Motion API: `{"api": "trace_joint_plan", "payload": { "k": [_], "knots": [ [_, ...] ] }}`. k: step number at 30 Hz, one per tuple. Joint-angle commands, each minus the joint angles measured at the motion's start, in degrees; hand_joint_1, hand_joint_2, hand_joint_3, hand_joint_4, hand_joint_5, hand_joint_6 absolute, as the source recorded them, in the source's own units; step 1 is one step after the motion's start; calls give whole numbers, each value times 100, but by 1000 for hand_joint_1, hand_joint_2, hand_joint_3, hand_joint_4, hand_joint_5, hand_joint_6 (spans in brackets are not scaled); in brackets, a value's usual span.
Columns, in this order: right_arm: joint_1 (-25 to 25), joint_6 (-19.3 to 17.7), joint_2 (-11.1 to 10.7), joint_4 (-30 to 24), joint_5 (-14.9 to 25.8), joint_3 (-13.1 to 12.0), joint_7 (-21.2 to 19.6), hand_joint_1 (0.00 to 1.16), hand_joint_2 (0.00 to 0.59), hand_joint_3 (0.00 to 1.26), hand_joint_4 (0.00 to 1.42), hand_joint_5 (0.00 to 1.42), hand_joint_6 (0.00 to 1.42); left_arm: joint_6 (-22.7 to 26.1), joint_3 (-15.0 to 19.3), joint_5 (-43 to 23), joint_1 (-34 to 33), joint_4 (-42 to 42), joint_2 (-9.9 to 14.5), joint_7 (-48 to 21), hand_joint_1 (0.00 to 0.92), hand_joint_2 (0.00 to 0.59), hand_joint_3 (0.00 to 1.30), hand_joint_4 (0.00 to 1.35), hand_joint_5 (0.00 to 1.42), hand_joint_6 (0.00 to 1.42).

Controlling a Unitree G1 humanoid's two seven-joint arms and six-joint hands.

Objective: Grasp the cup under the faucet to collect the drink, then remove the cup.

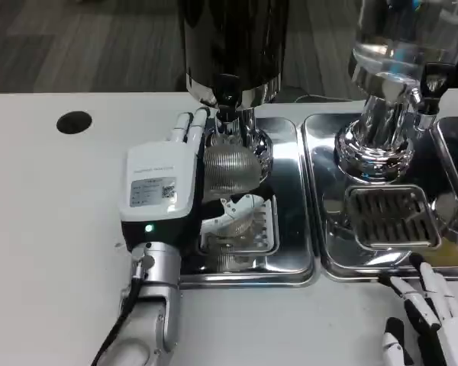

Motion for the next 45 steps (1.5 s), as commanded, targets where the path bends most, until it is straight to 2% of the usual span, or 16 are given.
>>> {"api": "trace_joint_plan", "payload": {
  "k": [1,6,11,22,27,33,39,45],
  "knots": [
    [-33,-50,-5,18,39,-31,33,15,537,227,0,59,239,-43,44,51,294,-606,134,64,5,32,41,0,238,289],
    [-70,-41,-17,6,4,-33,12,27,539,216,0,60,234,-64,222,-24,546,-1099,283,-55,0,29,29,0,198,234],
    [-67,14,-23,-147,-63,-37,29,37,539,199,0,30,190,-116,287,-13,751,-1458,348,-124,0,37,19,0,134,97],
    [145,444,-141,-891,-617,-57,164,38,543,151,0,0,106,-437,505,23,1244,-2637,547,-254,0,40,33,0,138,82],
    [263,753,-225,-1149,-991,-22,287,2,539,94,0,0,6,-558,564,106,1413,-3122,549,-364,0,41,62,0,160,106],
    [393,1180,-225,-1393,-1336,-12,514,0,511,13,0,0,0,-579,540,316,1406,-3656,524,-695,0,42,118,0,187,123],
    [493,1372,-207,-1413,-1341,-18,622,0,506,0,0,0,0,-528,445,593,1258,-3832,421,-1191,0,43,142,25,192,139],
    [605,1262,-234,-1388,-1234,-62,455,0,526,0,0,0,0,-450,391,879,1118,-3800,286,-1662,0,43,185,68,227,155]
  ]
}}
